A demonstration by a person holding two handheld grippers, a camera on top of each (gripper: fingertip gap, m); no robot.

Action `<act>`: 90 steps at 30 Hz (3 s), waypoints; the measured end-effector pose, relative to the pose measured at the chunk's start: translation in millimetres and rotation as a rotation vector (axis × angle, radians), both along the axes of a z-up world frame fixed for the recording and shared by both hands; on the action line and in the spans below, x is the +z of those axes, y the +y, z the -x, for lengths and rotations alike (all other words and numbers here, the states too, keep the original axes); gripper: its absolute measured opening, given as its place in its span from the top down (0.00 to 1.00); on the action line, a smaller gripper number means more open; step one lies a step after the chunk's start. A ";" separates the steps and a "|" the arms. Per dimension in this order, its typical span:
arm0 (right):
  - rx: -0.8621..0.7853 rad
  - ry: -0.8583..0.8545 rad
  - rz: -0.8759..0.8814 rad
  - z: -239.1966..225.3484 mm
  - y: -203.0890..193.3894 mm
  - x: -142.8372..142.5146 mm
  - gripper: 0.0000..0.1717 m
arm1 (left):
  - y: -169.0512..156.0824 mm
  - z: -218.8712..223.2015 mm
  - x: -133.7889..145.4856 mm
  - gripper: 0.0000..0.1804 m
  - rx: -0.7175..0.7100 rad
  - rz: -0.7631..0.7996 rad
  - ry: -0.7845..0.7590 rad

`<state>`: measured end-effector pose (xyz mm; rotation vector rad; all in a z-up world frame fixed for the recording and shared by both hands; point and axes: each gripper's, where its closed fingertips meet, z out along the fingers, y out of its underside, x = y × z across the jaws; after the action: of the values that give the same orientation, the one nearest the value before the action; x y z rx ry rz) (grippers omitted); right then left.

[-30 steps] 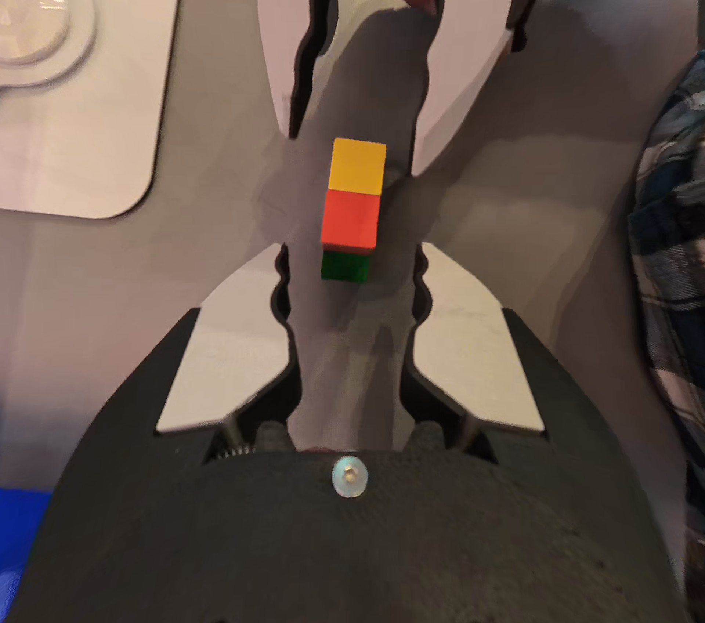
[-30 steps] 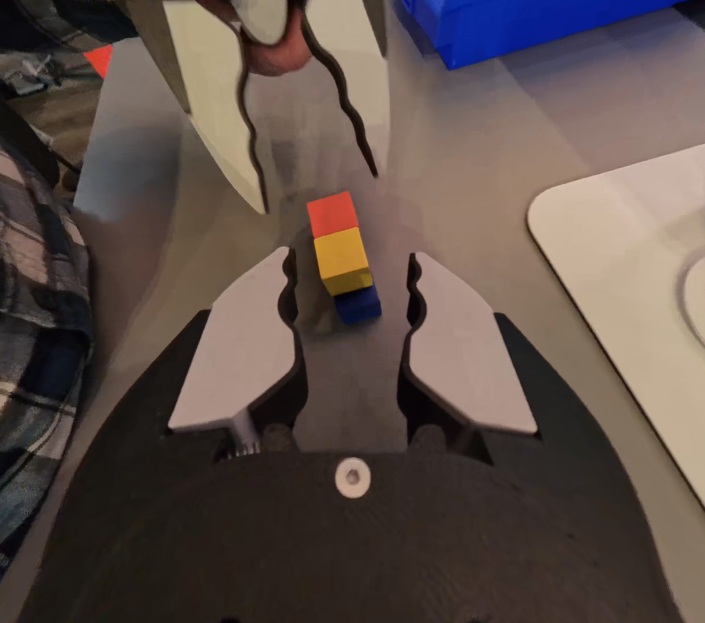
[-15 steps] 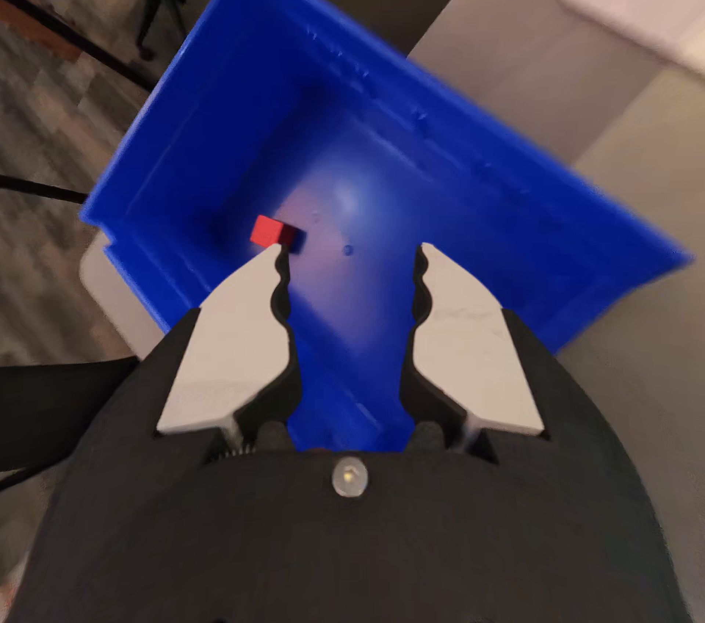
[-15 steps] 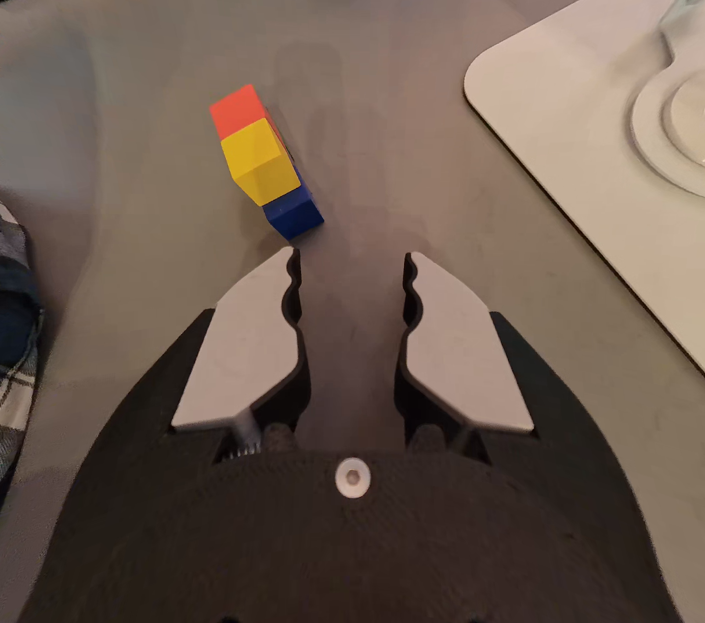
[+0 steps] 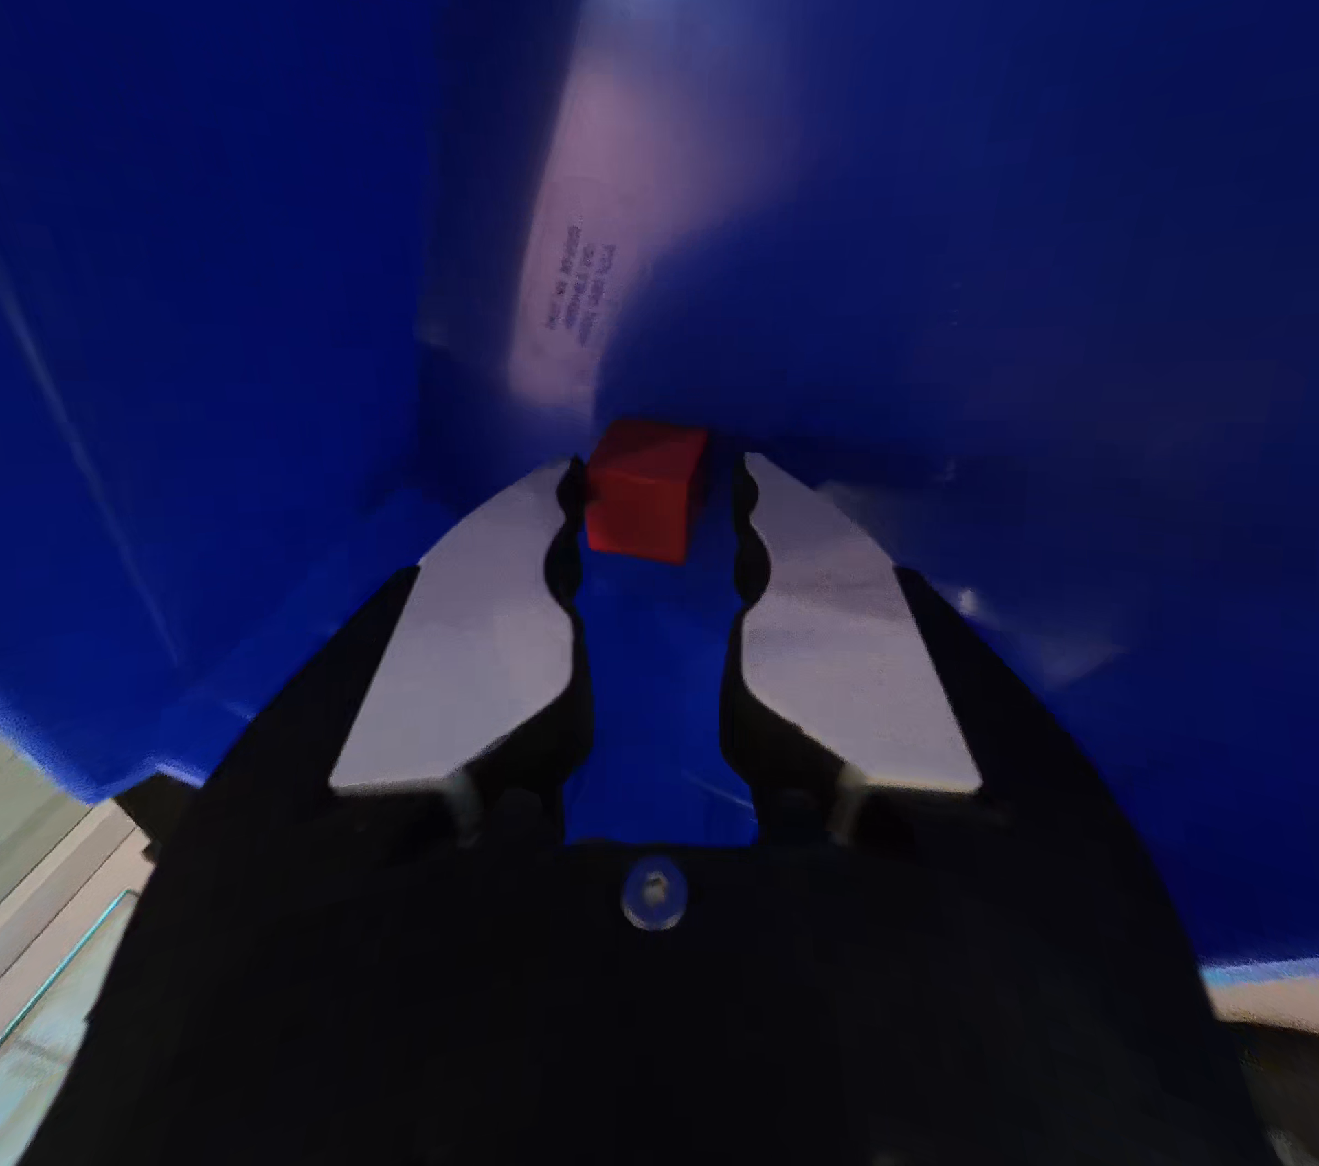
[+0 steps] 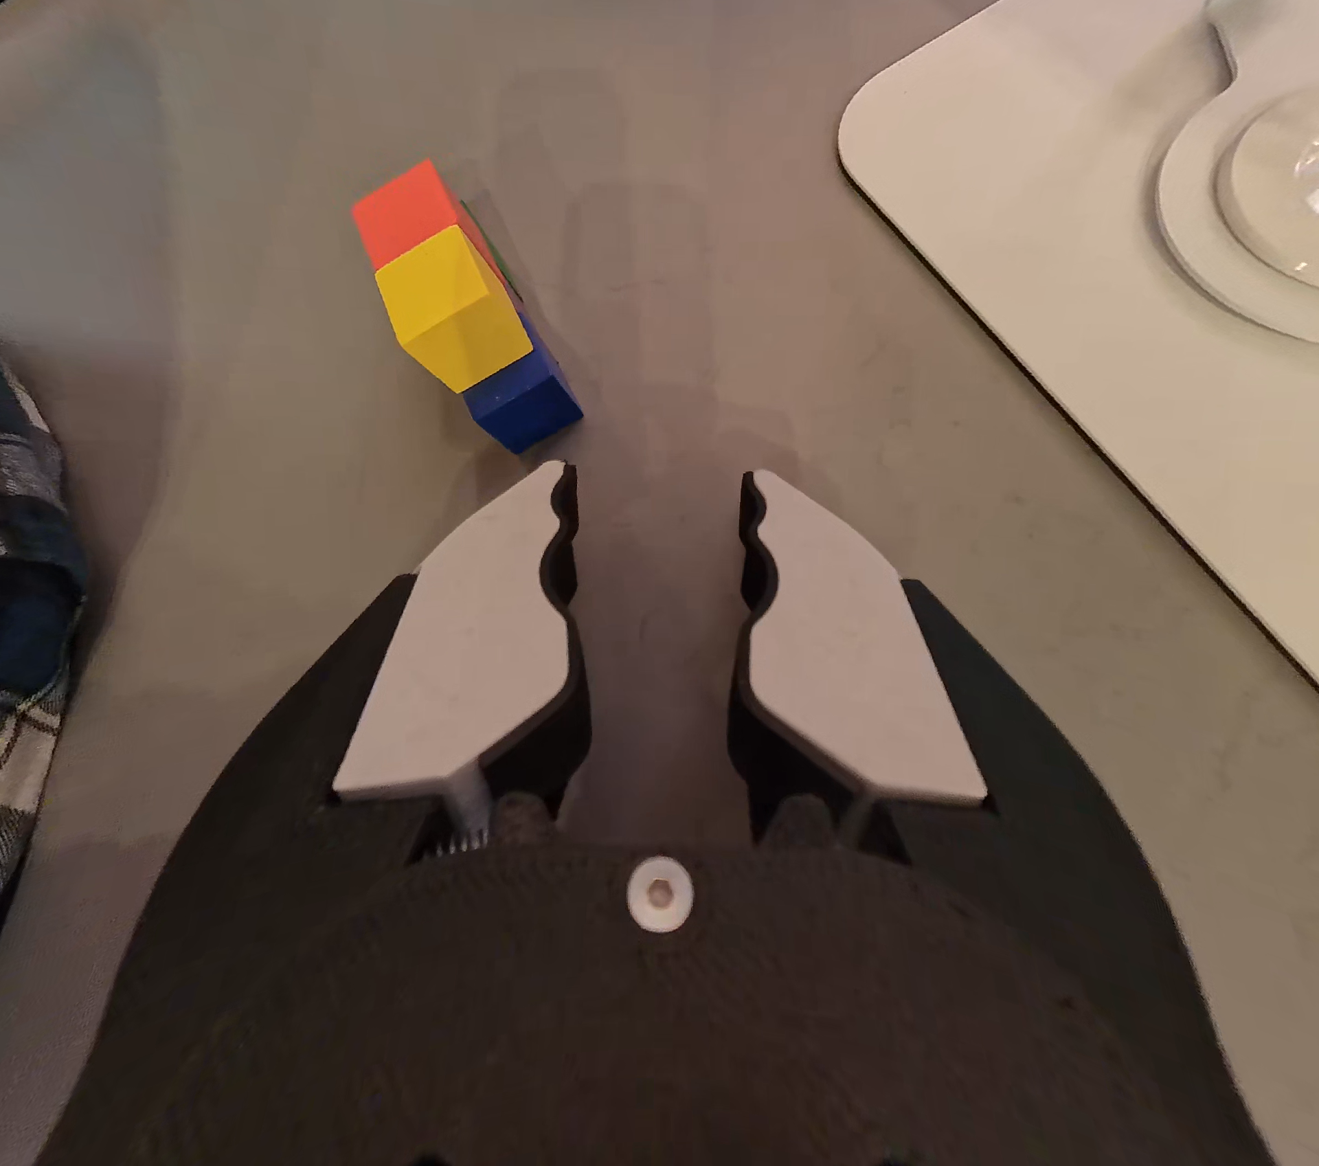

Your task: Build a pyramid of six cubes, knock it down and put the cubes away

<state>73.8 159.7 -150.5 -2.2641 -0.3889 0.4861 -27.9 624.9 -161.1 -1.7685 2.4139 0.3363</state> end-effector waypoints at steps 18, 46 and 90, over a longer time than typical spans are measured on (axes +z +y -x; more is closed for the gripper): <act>-0.001 0.000 0.000 0.2 1.8 0.3 0.78 | -239.1 7.7 134.1 0.85 -0.012 0.346 -0.740; 0.013 -0.010 -0.001 2.2 4.2 -0.4 0.78 | -447.3 -50.8 63.0 0.85 -0.212 0.701 -0.934; 0.017 0.011 0.001 2.2 5.6 0.2 0.79 | -445.1 -36.9 53.3 0.85 -0.303 0.785 -0.815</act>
<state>71.6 165.4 -150.3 -2.2602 -0.4022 0.5077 9.0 179.9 -107.9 -1.2591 2.1894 -1.2508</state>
